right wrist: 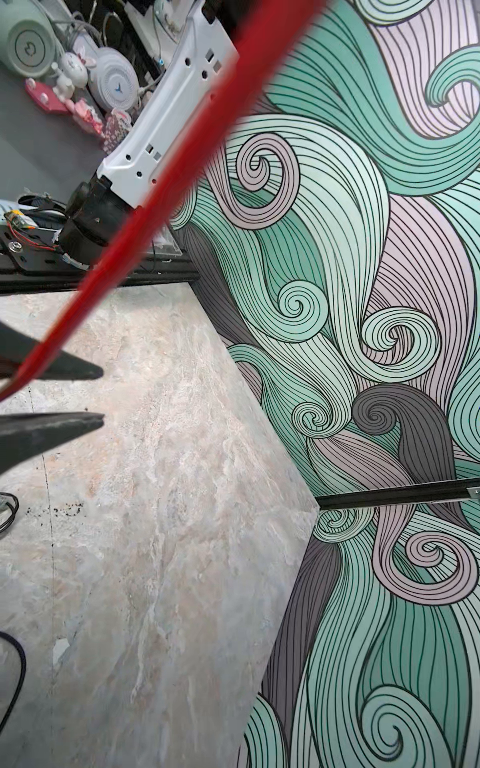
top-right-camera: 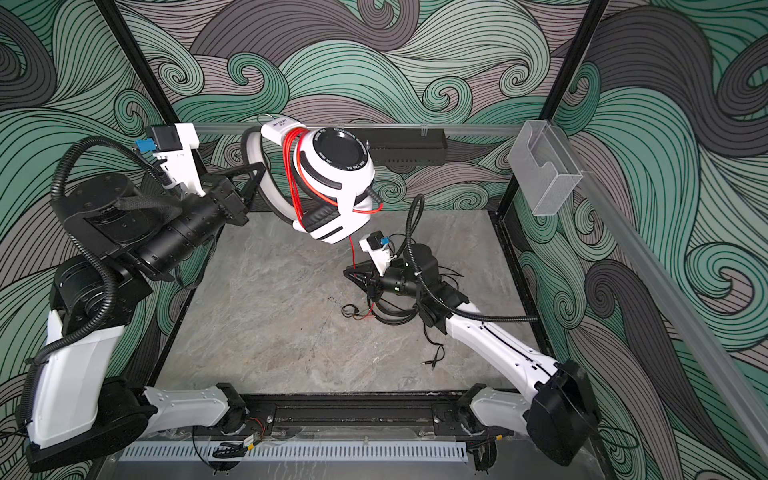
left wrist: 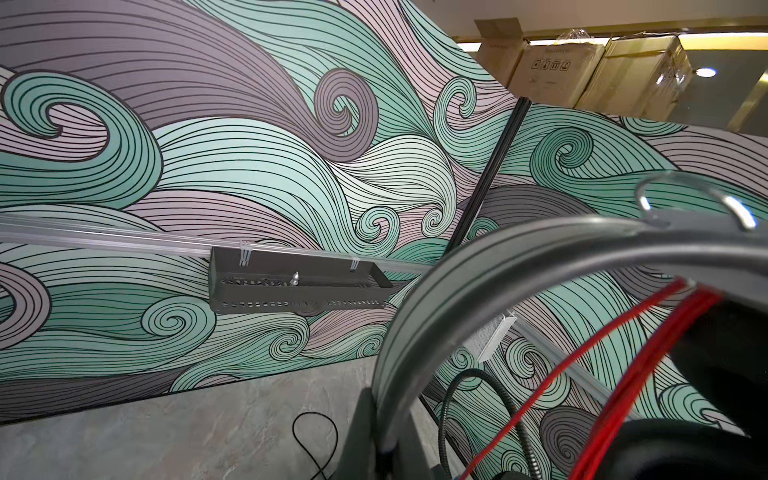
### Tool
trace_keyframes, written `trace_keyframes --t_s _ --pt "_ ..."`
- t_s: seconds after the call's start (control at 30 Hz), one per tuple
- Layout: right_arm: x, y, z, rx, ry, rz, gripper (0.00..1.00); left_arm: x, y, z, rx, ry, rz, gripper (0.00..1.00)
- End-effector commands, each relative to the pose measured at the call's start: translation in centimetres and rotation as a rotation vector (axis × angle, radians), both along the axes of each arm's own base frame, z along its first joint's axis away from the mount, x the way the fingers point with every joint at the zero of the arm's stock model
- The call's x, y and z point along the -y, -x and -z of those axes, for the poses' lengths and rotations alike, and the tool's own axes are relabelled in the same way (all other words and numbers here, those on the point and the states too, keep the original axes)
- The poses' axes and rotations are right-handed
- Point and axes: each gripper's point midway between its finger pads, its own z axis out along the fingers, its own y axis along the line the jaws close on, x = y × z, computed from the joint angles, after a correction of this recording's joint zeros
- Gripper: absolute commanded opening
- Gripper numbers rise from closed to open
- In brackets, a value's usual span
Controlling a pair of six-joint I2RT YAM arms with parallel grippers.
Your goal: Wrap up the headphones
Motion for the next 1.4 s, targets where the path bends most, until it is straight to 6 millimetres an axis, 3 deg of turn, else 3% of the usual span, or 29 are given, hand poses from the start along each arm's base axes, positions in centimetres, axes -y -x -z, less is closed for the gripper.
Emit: trace_keyframes --t_s 0.0,0.1,0.23,0.47,0.63,0.87,1.1,1.23,1.37 --pt "-0.3 0.5 0.5 -0.012 0.003 -0.018 0.01 -3.1 0.8 -4.4 0.093 0.205 -0.091 0.00" --pt "-0.1 1.0 0.4 0.016 0.049 0.012 0.00 -4.8 0.2 -3.7 0.073 0.235 -0.193 0.00" --pt "-0.1 2.8 2.0 0.064 0.238 0.019 0.00 -7.2 -0.7 -2.6 0.046 0.243 -0.352 0.00" --pt "0.1 6.7 1.7 0.195 0.441 0.004 0.00 -8.2 -3.2 0.2 0.004 0.133 -0.546 0.00" --pt "0.7 7.9 -1.2 0.315 0.528 0.020 0.00 -7.8 -5.6 3.7 -0.044 -0.044 -0.663 0.00" --pt "0.5 8.4 -6.1 0.458 0.597 0.024 0.00 -6.4 -8.1 10.5 -0.116 -0.344 -0.729 0.00" --pt "0.5 6.7 -8.9 0.562 0.706 0.063 0.00 -3.8 -8.8 18.6 -0.184 -0.697 -0.580 0.00" --pt "1.0 5.2 -9.0 0.657 0.809 0.096 0.00 -2.4 -7.2 22.7 -0.229 -0.806 -0.390 0.00" --pt "2.0 3.6 -9.2 0.697 0.870 0.129 0.00 -0.6 -4.4 26.2 -0.295 -0.841 -0.136 0.00"
